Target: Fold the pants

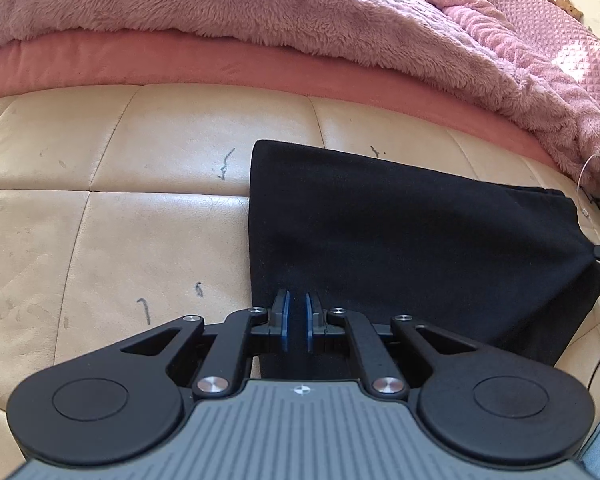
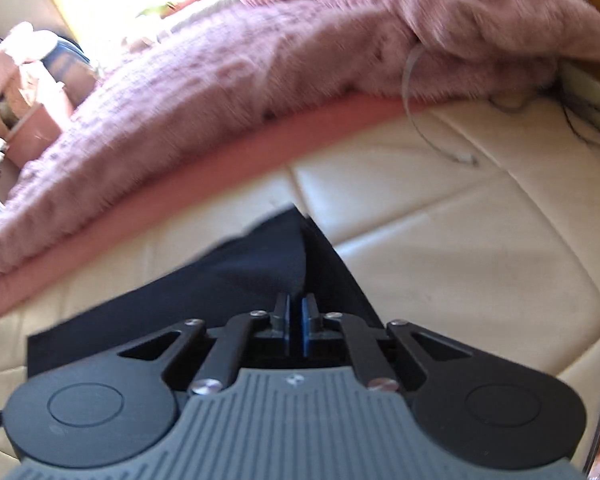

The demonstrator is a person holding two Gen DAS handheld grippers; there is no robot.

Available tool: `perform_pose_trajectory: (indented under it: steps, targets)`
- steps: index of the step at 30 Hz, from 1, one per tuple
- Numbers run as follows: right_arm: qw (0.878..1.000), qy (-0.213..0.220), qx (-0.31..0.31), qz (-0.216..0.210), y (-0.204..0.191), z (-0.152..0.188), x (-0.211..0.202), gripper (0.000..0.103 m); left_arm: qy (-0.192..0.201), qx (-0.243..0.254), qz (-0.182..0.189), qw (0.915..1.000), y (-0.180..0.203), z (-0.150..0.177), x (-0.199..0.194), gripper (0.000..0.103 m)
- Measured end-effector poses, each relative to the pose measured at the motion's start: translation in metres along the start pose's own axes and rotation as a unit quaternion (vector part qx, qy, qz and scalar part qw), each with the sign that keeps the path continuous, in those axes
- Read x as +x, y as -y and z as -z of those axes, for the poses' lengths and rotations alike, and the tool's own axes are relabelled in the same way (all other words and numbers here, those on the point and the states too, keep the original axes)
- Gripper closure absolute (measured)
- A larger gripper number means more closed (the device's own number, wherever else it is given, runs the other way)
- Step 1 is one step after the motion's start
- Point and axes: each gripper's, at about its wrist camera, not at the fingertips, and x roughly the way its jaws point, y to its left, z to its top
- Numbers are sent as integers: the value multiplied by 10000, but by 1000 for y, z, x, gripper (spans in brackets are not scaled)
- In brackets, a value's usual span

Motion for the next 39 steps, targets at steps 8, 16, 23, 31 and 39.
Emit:
perform_pose_trajectory:
  steps: [8, 16, 23, 31, 39]
  targets:
    - [9995, 177, -195, 192, 10, -1, -5, 103, 21, 92, 46, 9999, 1, -3, -5, 96]
    - [9930, 314, -870, -735, -50, -12, -6, 100, 346, 70, 211, 9992, 13, -40, 5, 96]
    - [9791, -122, -1522, -1343, -104, 7, 42, 100, 290, 409, 258, 9984, 36, -56, 39, 96]
    - [9888, 72, -1352, -622, -73, -31, 85, 103, 315, 295, 164, 9989, 24, -68, 64, 96]
    - [9892, 327, -1411, -201, -58, -51, 81, 102, 766, 64, -26, 9970, 14, -73, 46, 75]
